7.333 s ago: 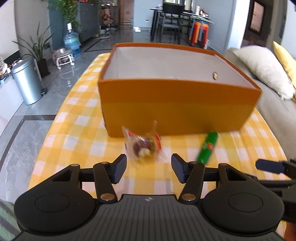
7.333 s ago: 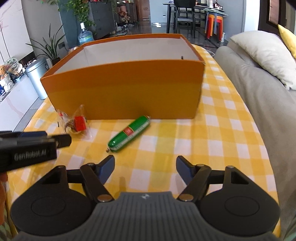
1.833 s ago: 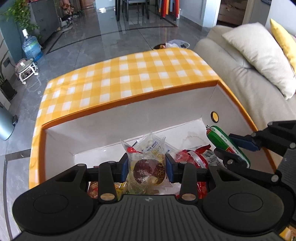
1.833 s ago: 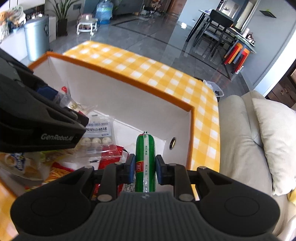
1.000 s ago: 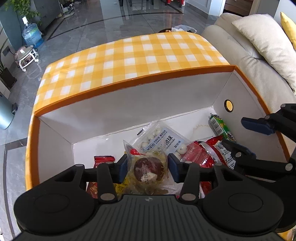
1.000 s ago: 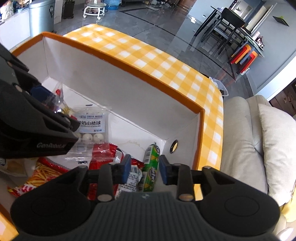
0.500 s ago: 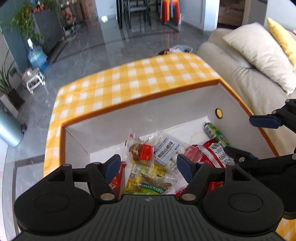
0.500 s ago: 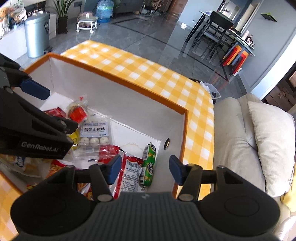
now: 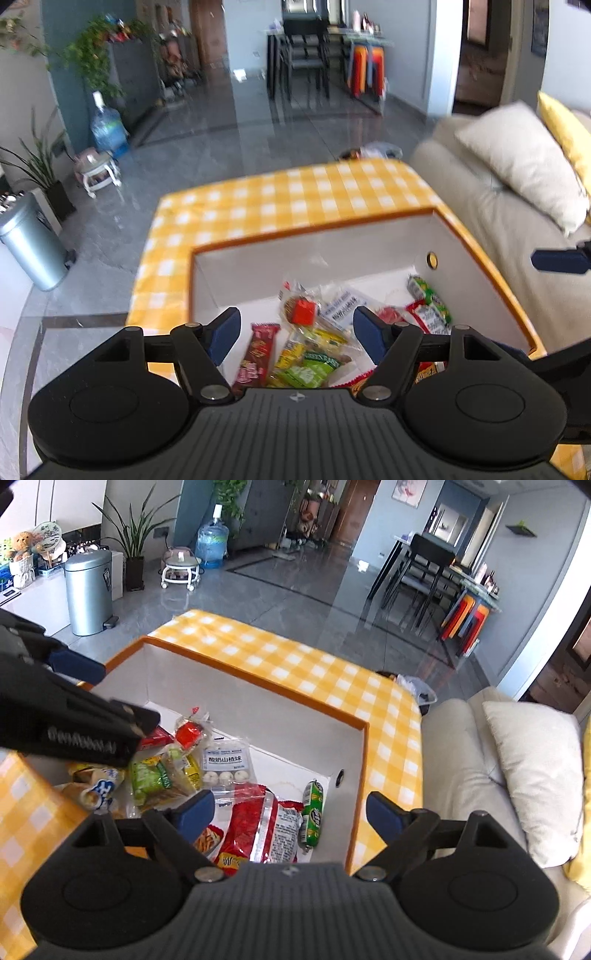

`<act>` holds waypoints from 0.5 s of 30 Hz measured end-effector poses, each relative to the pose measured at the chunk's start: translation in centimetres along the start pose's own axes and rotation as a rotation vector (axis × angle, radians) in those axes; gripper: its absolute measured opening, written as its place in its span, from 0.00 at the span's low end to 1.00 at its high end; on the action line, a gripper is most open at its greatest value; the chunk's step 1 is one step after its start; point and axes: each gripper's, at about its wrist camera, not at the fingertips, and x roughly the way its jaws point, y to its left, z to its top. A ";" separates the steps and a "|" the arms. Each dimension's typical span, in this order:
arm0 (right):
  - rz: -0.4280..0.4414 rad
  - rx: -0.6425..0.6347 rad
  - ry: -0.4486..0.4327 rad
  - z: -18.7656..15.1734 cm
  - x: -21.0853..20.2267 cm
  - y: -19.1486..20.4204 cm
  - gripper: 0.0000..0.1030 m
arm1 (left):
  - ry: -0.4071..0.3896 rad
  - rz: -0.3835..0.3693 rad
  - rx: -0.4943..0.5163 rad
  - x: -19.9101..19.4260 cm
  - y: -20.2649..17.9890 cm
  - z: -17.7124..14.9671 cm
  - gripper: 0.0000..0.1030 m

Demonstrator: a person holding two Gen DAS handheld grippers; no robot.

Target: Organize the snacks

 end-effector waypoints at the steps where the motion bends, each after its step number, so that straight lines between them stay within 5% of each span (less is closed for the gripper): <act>1: 0.003 0.004 -0.014 -0.2 -0.7 0.0 0.85 | -0.023 0.012 0.004 -0.8 0.1 -0.2 0.82; 8: 0.014 0.097 -0.113 -2.2 -5.4 0.1 0.90 | -0.178 0.102 0.090 -6.1 -0.9 -2.8 0.88; 15: 0.016 0.276 -0.220 -4.2 -10.3 -0.7 0.96 | -0.281 0.144 0.026 -10.4 -1.1 -5.7 0.90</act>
